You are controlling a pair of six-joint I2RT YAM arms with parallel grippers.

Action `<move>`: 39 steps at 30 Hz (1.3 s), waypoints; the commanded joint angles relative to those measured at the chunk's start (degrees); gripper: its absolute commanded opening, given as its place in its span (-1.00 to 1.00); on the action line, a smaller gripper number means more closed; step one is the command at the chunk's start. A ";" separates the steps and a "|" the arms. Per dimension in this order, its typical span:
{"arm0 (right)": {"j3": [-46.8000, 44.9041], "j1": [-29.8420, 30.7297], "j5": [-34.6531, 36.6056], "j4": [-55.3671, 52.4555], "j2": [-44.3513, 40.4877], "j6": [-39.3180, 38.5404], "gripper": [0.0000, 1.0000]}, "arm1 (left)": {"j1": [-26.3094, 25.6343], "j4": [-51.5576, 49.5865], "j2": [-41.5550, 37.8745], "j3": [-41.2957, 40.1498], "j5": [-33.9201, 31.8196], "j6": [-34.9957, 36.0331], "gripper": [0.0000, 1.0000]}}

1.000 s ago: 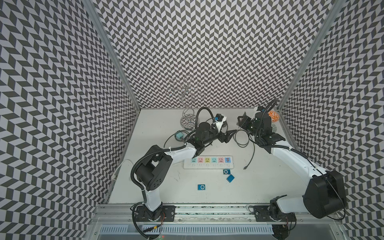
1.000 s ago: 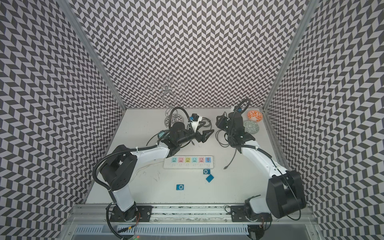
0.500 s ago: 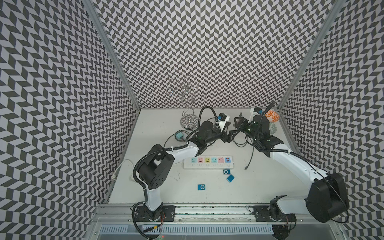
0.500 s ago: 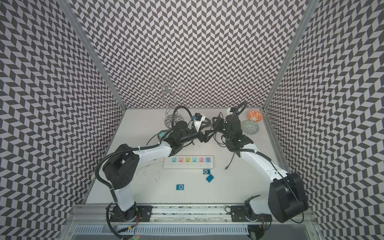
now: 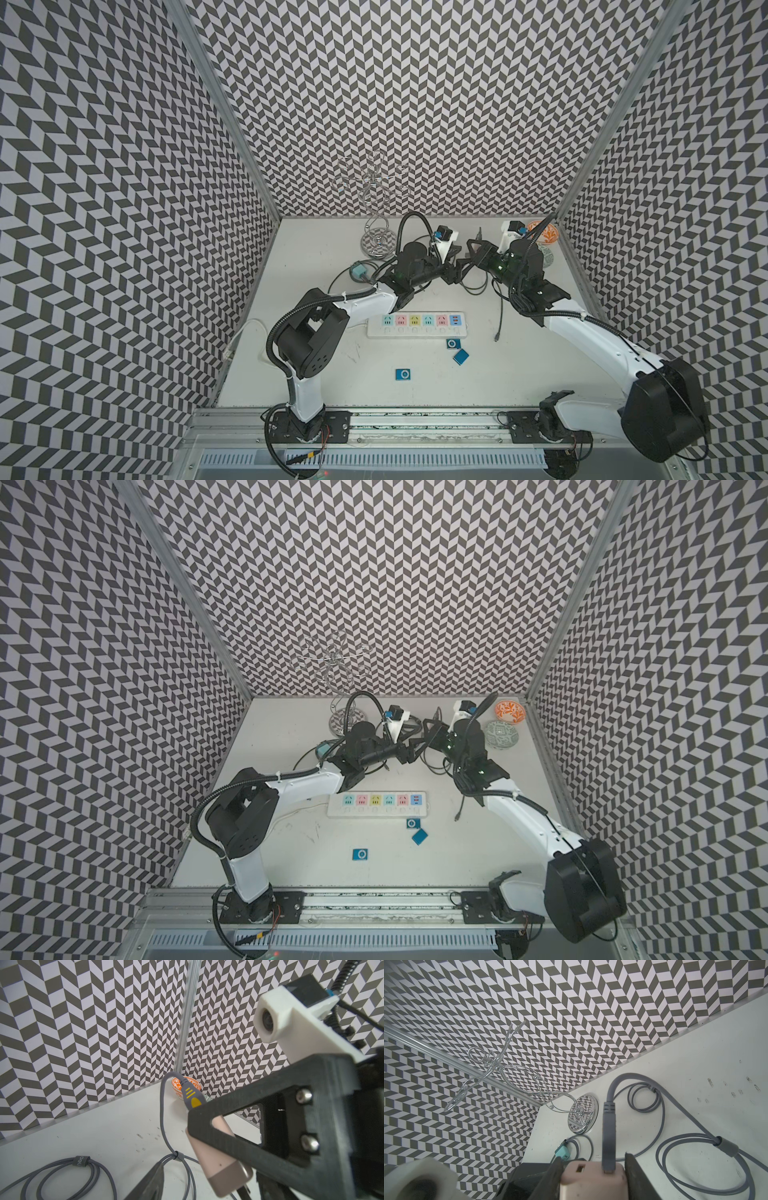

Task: Charge mp3
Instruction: Pick up the plug from the center of the board.

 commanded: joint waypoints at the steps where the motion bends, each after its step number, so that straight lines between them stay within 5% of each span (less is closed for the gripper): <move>1: -1.08 0.68 -0.62 5.02 -2.12 0.38 -0.24 | -0.21 0.83 -0.21 1.78 -0.03 -1.16 0.28; 13: -1.51 2.84 1.82 5.67 -0.92 -1.42 -0.22 | -0.06 0.60 -0.15 1.62 2.89 0.58 -0.32; 21: -1.72 3.01 2.86 5.74 -0.89 -3.00 -0.16 | 0.39 0.22 -1.81 -0.21 2.10 2.86 -0.45; 27: -2.63 3.00 2.70 6.84 -2.15 -9.45 0.14 | 0.75 -0.75 -3.46 -2.06 1.87 8.47 -0.49; 33: -2.89 2.32 2.95 5.98 -4.82 -18.67 0.75 | 1.37 -0.02 -6.27 -5.90 1.66 14.72 -0.52; 39: 2.30 1.45 -1.83 -4.64 -3.51 -20.44 0.87 | 1.37 3.86 -8.16 -10.29 1.58 19.76 -0.53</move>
